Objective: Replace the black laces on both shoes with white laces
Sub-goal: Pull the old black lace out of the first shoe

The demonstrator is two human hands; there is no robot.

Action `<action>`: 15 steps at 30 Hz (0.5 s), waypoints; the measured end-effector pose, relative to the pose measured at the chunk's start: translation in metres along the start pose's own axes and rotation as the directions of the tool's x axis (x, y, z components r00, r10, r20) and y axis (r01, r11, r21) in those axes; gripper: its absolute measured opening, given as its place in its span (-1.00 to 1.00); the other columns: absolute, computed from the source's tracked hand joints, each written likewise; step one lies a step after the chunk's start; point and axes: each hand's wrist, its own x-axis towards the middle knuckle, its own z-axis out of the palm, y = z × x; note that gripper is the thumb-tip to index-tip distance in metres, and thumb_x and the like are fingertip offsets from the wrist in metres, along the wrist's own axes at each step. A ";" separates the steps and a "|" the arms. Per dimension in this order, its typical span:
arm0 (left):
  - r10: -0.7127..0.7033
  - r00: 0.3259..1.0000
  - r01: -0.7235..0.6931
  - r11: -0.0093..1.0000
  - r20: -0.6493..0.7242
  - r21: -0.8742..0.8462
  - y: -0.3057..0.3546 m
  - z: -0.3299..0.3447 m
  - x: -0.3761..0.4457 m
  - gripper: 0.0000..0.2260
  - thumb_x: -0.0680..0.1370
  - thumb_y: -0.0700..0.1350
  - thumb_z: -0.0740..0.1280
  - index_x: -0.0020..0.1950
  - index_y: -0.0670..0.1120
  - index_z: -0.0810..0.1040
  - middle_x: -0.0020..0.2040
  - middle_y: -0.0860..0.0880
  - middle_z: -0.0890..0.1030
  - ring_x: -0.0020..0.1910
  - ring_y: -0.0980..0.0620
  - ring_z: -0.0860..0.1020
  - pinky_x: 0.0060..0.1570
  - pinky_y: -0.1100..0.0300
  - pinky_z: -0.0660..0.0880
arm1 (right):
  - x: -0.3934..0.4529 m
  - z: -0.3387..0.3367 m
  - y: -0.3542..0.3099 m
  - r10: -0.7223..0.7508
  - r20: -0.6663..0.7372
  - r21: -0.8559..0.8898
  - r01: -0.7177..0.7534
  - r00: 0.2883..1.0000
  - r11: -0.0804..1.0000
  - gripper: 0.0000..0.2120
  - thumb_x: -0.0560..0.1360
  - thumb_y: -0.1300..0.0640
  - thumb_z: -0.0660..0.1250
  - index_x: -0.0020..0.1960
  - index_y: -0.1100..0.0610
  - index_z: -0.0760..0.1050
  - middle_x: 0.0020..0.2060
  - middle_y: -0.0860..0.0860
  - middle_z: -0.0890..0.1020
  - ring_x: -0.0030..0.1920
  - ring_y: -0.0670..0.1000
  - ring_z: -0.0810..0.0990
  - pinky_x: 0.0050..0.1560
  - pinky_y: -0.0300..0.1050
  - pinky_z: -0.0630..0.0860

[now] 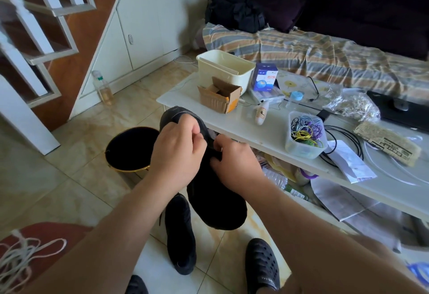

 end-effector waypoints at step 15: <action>-0.166 0.977 0.154 0.120 0.133 -0.981 0.042 -0.079 0.015 -0.70 0.52 -0.41 0.15 0.04 -0.04 0.49 -0.26 -0.05 0.33 -0.40 0.07 0.27 -0.32 0.21 0.24 | 0.013 0.007 0.029 0.235 0.163 -0.215 -0.198 0.958 0.956 -0.72 0.52 0.12 0.30 0.19 -0.13 0.44 0.09 0.16 0.56 0.06 0.29 0.61 0.04 0.18 0.64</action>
